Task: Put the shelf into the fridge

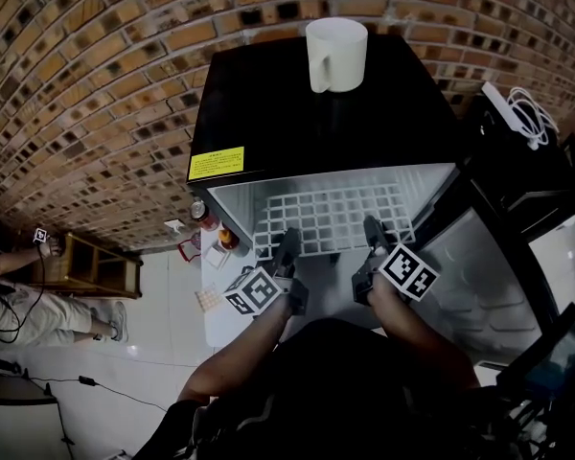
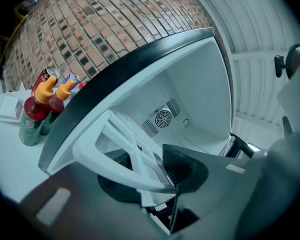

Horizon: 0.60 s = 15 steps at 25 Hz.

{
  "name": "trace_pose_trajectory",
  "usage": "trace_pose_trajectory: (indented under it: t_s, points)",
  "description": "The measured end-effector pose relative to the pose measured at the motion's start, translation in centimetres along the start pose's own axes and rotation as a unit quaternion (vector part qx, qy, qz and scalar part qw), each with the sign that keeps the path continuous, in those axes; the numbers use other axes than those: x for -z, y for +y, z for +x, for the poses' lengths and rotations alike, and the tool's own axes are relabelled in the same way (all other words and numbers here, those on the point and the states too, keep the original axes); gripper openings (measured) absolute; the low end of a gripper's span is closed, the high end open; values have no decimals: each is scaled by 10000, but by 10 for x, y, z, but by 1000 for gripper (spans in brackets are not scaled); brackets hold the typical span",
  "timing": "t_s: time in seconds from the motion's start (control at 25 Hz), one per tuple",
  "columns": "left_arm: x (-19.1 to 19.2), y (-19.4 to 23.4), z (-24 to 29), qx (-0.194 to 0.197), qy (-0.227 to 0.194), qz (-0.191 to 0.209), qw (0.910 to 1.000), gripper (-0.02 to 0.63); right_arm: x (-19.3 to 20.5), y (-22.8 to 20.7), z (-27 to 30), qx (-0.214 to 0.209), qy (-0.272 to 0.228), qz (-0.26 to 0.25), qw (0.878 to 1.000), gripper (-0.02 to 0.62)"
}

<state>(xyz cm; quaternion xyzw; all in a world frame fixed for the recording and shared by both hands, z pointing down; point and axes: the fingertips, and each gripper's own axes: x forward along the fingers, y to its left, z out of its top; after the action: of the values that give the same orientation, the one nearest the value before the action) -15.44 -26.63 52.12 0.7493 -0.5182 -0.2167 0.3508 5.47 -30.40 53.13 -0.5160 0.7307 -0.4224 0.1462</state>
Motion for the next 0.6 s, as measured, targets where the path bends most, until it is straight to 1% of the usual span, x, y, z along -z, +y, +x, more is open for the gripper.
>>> trace_pose_trajectory:
  t_s: [0.08,0.16,0.4,0.52,0.6]
  points:
    - [-1,1,3,-43,-17,-78,10000,120,-2,-1,3,23,-69,-38,10000,155]
    - [-1,2,8,-68,-13,-71,10000,118,-5,-3,7,47,-92,-29,9999,155]
    - [-8,8,19,-57,-55,-40,10000,120,-8,-4,21,173,-71,21,9998,164]
    - [-6,12,27,5,-37,-165,9999,118,-9,-5,30,160,-17,-5,9999,169]
    - [-9,14,31,-63,-78,-129,9999,118,-11,-6,34,170,1,8,9999,170]
